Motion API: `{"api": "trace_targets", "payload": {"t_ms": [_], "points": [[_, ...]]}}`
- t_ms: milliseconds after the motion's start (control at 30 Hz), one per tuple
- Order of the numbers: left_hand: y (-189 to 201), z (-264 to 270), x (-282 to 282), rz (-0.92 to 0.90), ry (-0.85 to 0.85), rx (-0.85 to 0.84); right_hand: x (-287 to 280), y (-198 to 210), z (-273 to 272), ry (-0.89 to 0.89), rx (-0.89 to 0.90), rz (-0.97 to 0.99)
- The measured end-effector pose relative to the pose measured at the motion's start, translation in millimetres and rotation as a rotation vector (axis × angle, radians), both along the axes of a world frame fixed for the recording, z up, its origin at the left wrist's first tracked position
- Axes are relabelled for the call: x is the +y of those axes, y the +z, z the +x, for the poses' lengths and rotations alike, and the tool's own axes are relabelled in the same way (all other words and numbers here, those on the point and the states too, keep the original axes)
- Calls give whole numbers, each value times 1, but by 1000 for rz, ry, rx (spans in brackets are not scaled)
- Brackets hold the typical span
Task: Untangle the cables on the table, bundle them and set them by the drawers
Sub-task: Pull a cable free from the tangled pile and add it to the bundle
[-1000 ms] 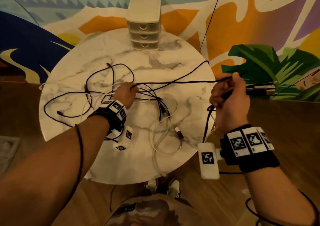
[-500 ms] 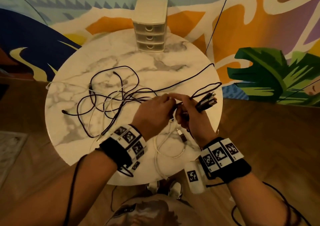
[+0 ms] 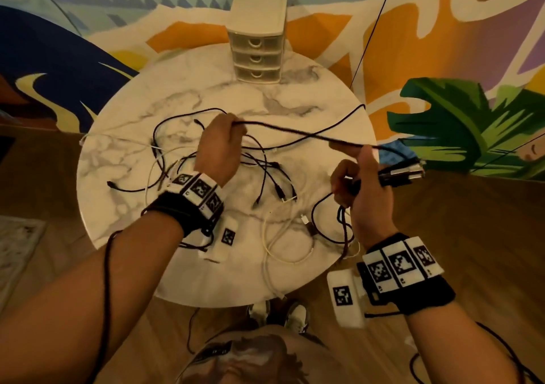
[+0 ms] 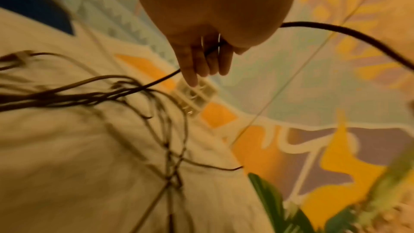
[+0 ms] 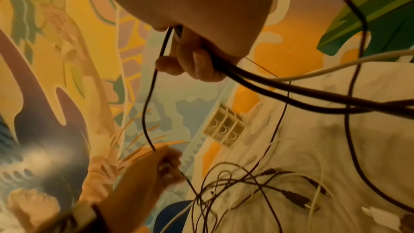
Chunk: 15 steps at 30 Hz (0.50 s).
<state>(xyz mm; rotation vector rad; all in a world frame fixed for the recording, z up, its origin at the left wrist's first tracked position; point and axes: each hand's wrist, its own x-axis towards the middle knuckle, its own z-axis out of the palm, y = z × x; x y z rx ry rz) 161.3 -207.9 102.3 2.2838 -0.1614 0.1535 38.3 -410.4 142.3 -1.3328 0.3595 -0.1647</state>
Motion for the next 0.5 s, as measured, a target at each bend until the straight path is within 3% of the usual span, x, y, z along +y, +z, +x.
{"api": "trace_targets", "payload": {"t_ms": [67,133,200,333,500], "points": [[17,-18,-22,153,-117,-86,9,-6,-3,105,0,-57],[19,-51,-44,390,-345,-90,18,-11,-1,197,20,-81],[10,-74,-54,427,-475,-46,24,-14,1,228,62,-103],[-23,-85,-46,169,-408,151,17,-12,-2,170,100,-43],[-71,-66,8,195,-176,406,8,-8,-5,6,59,-44]]}}
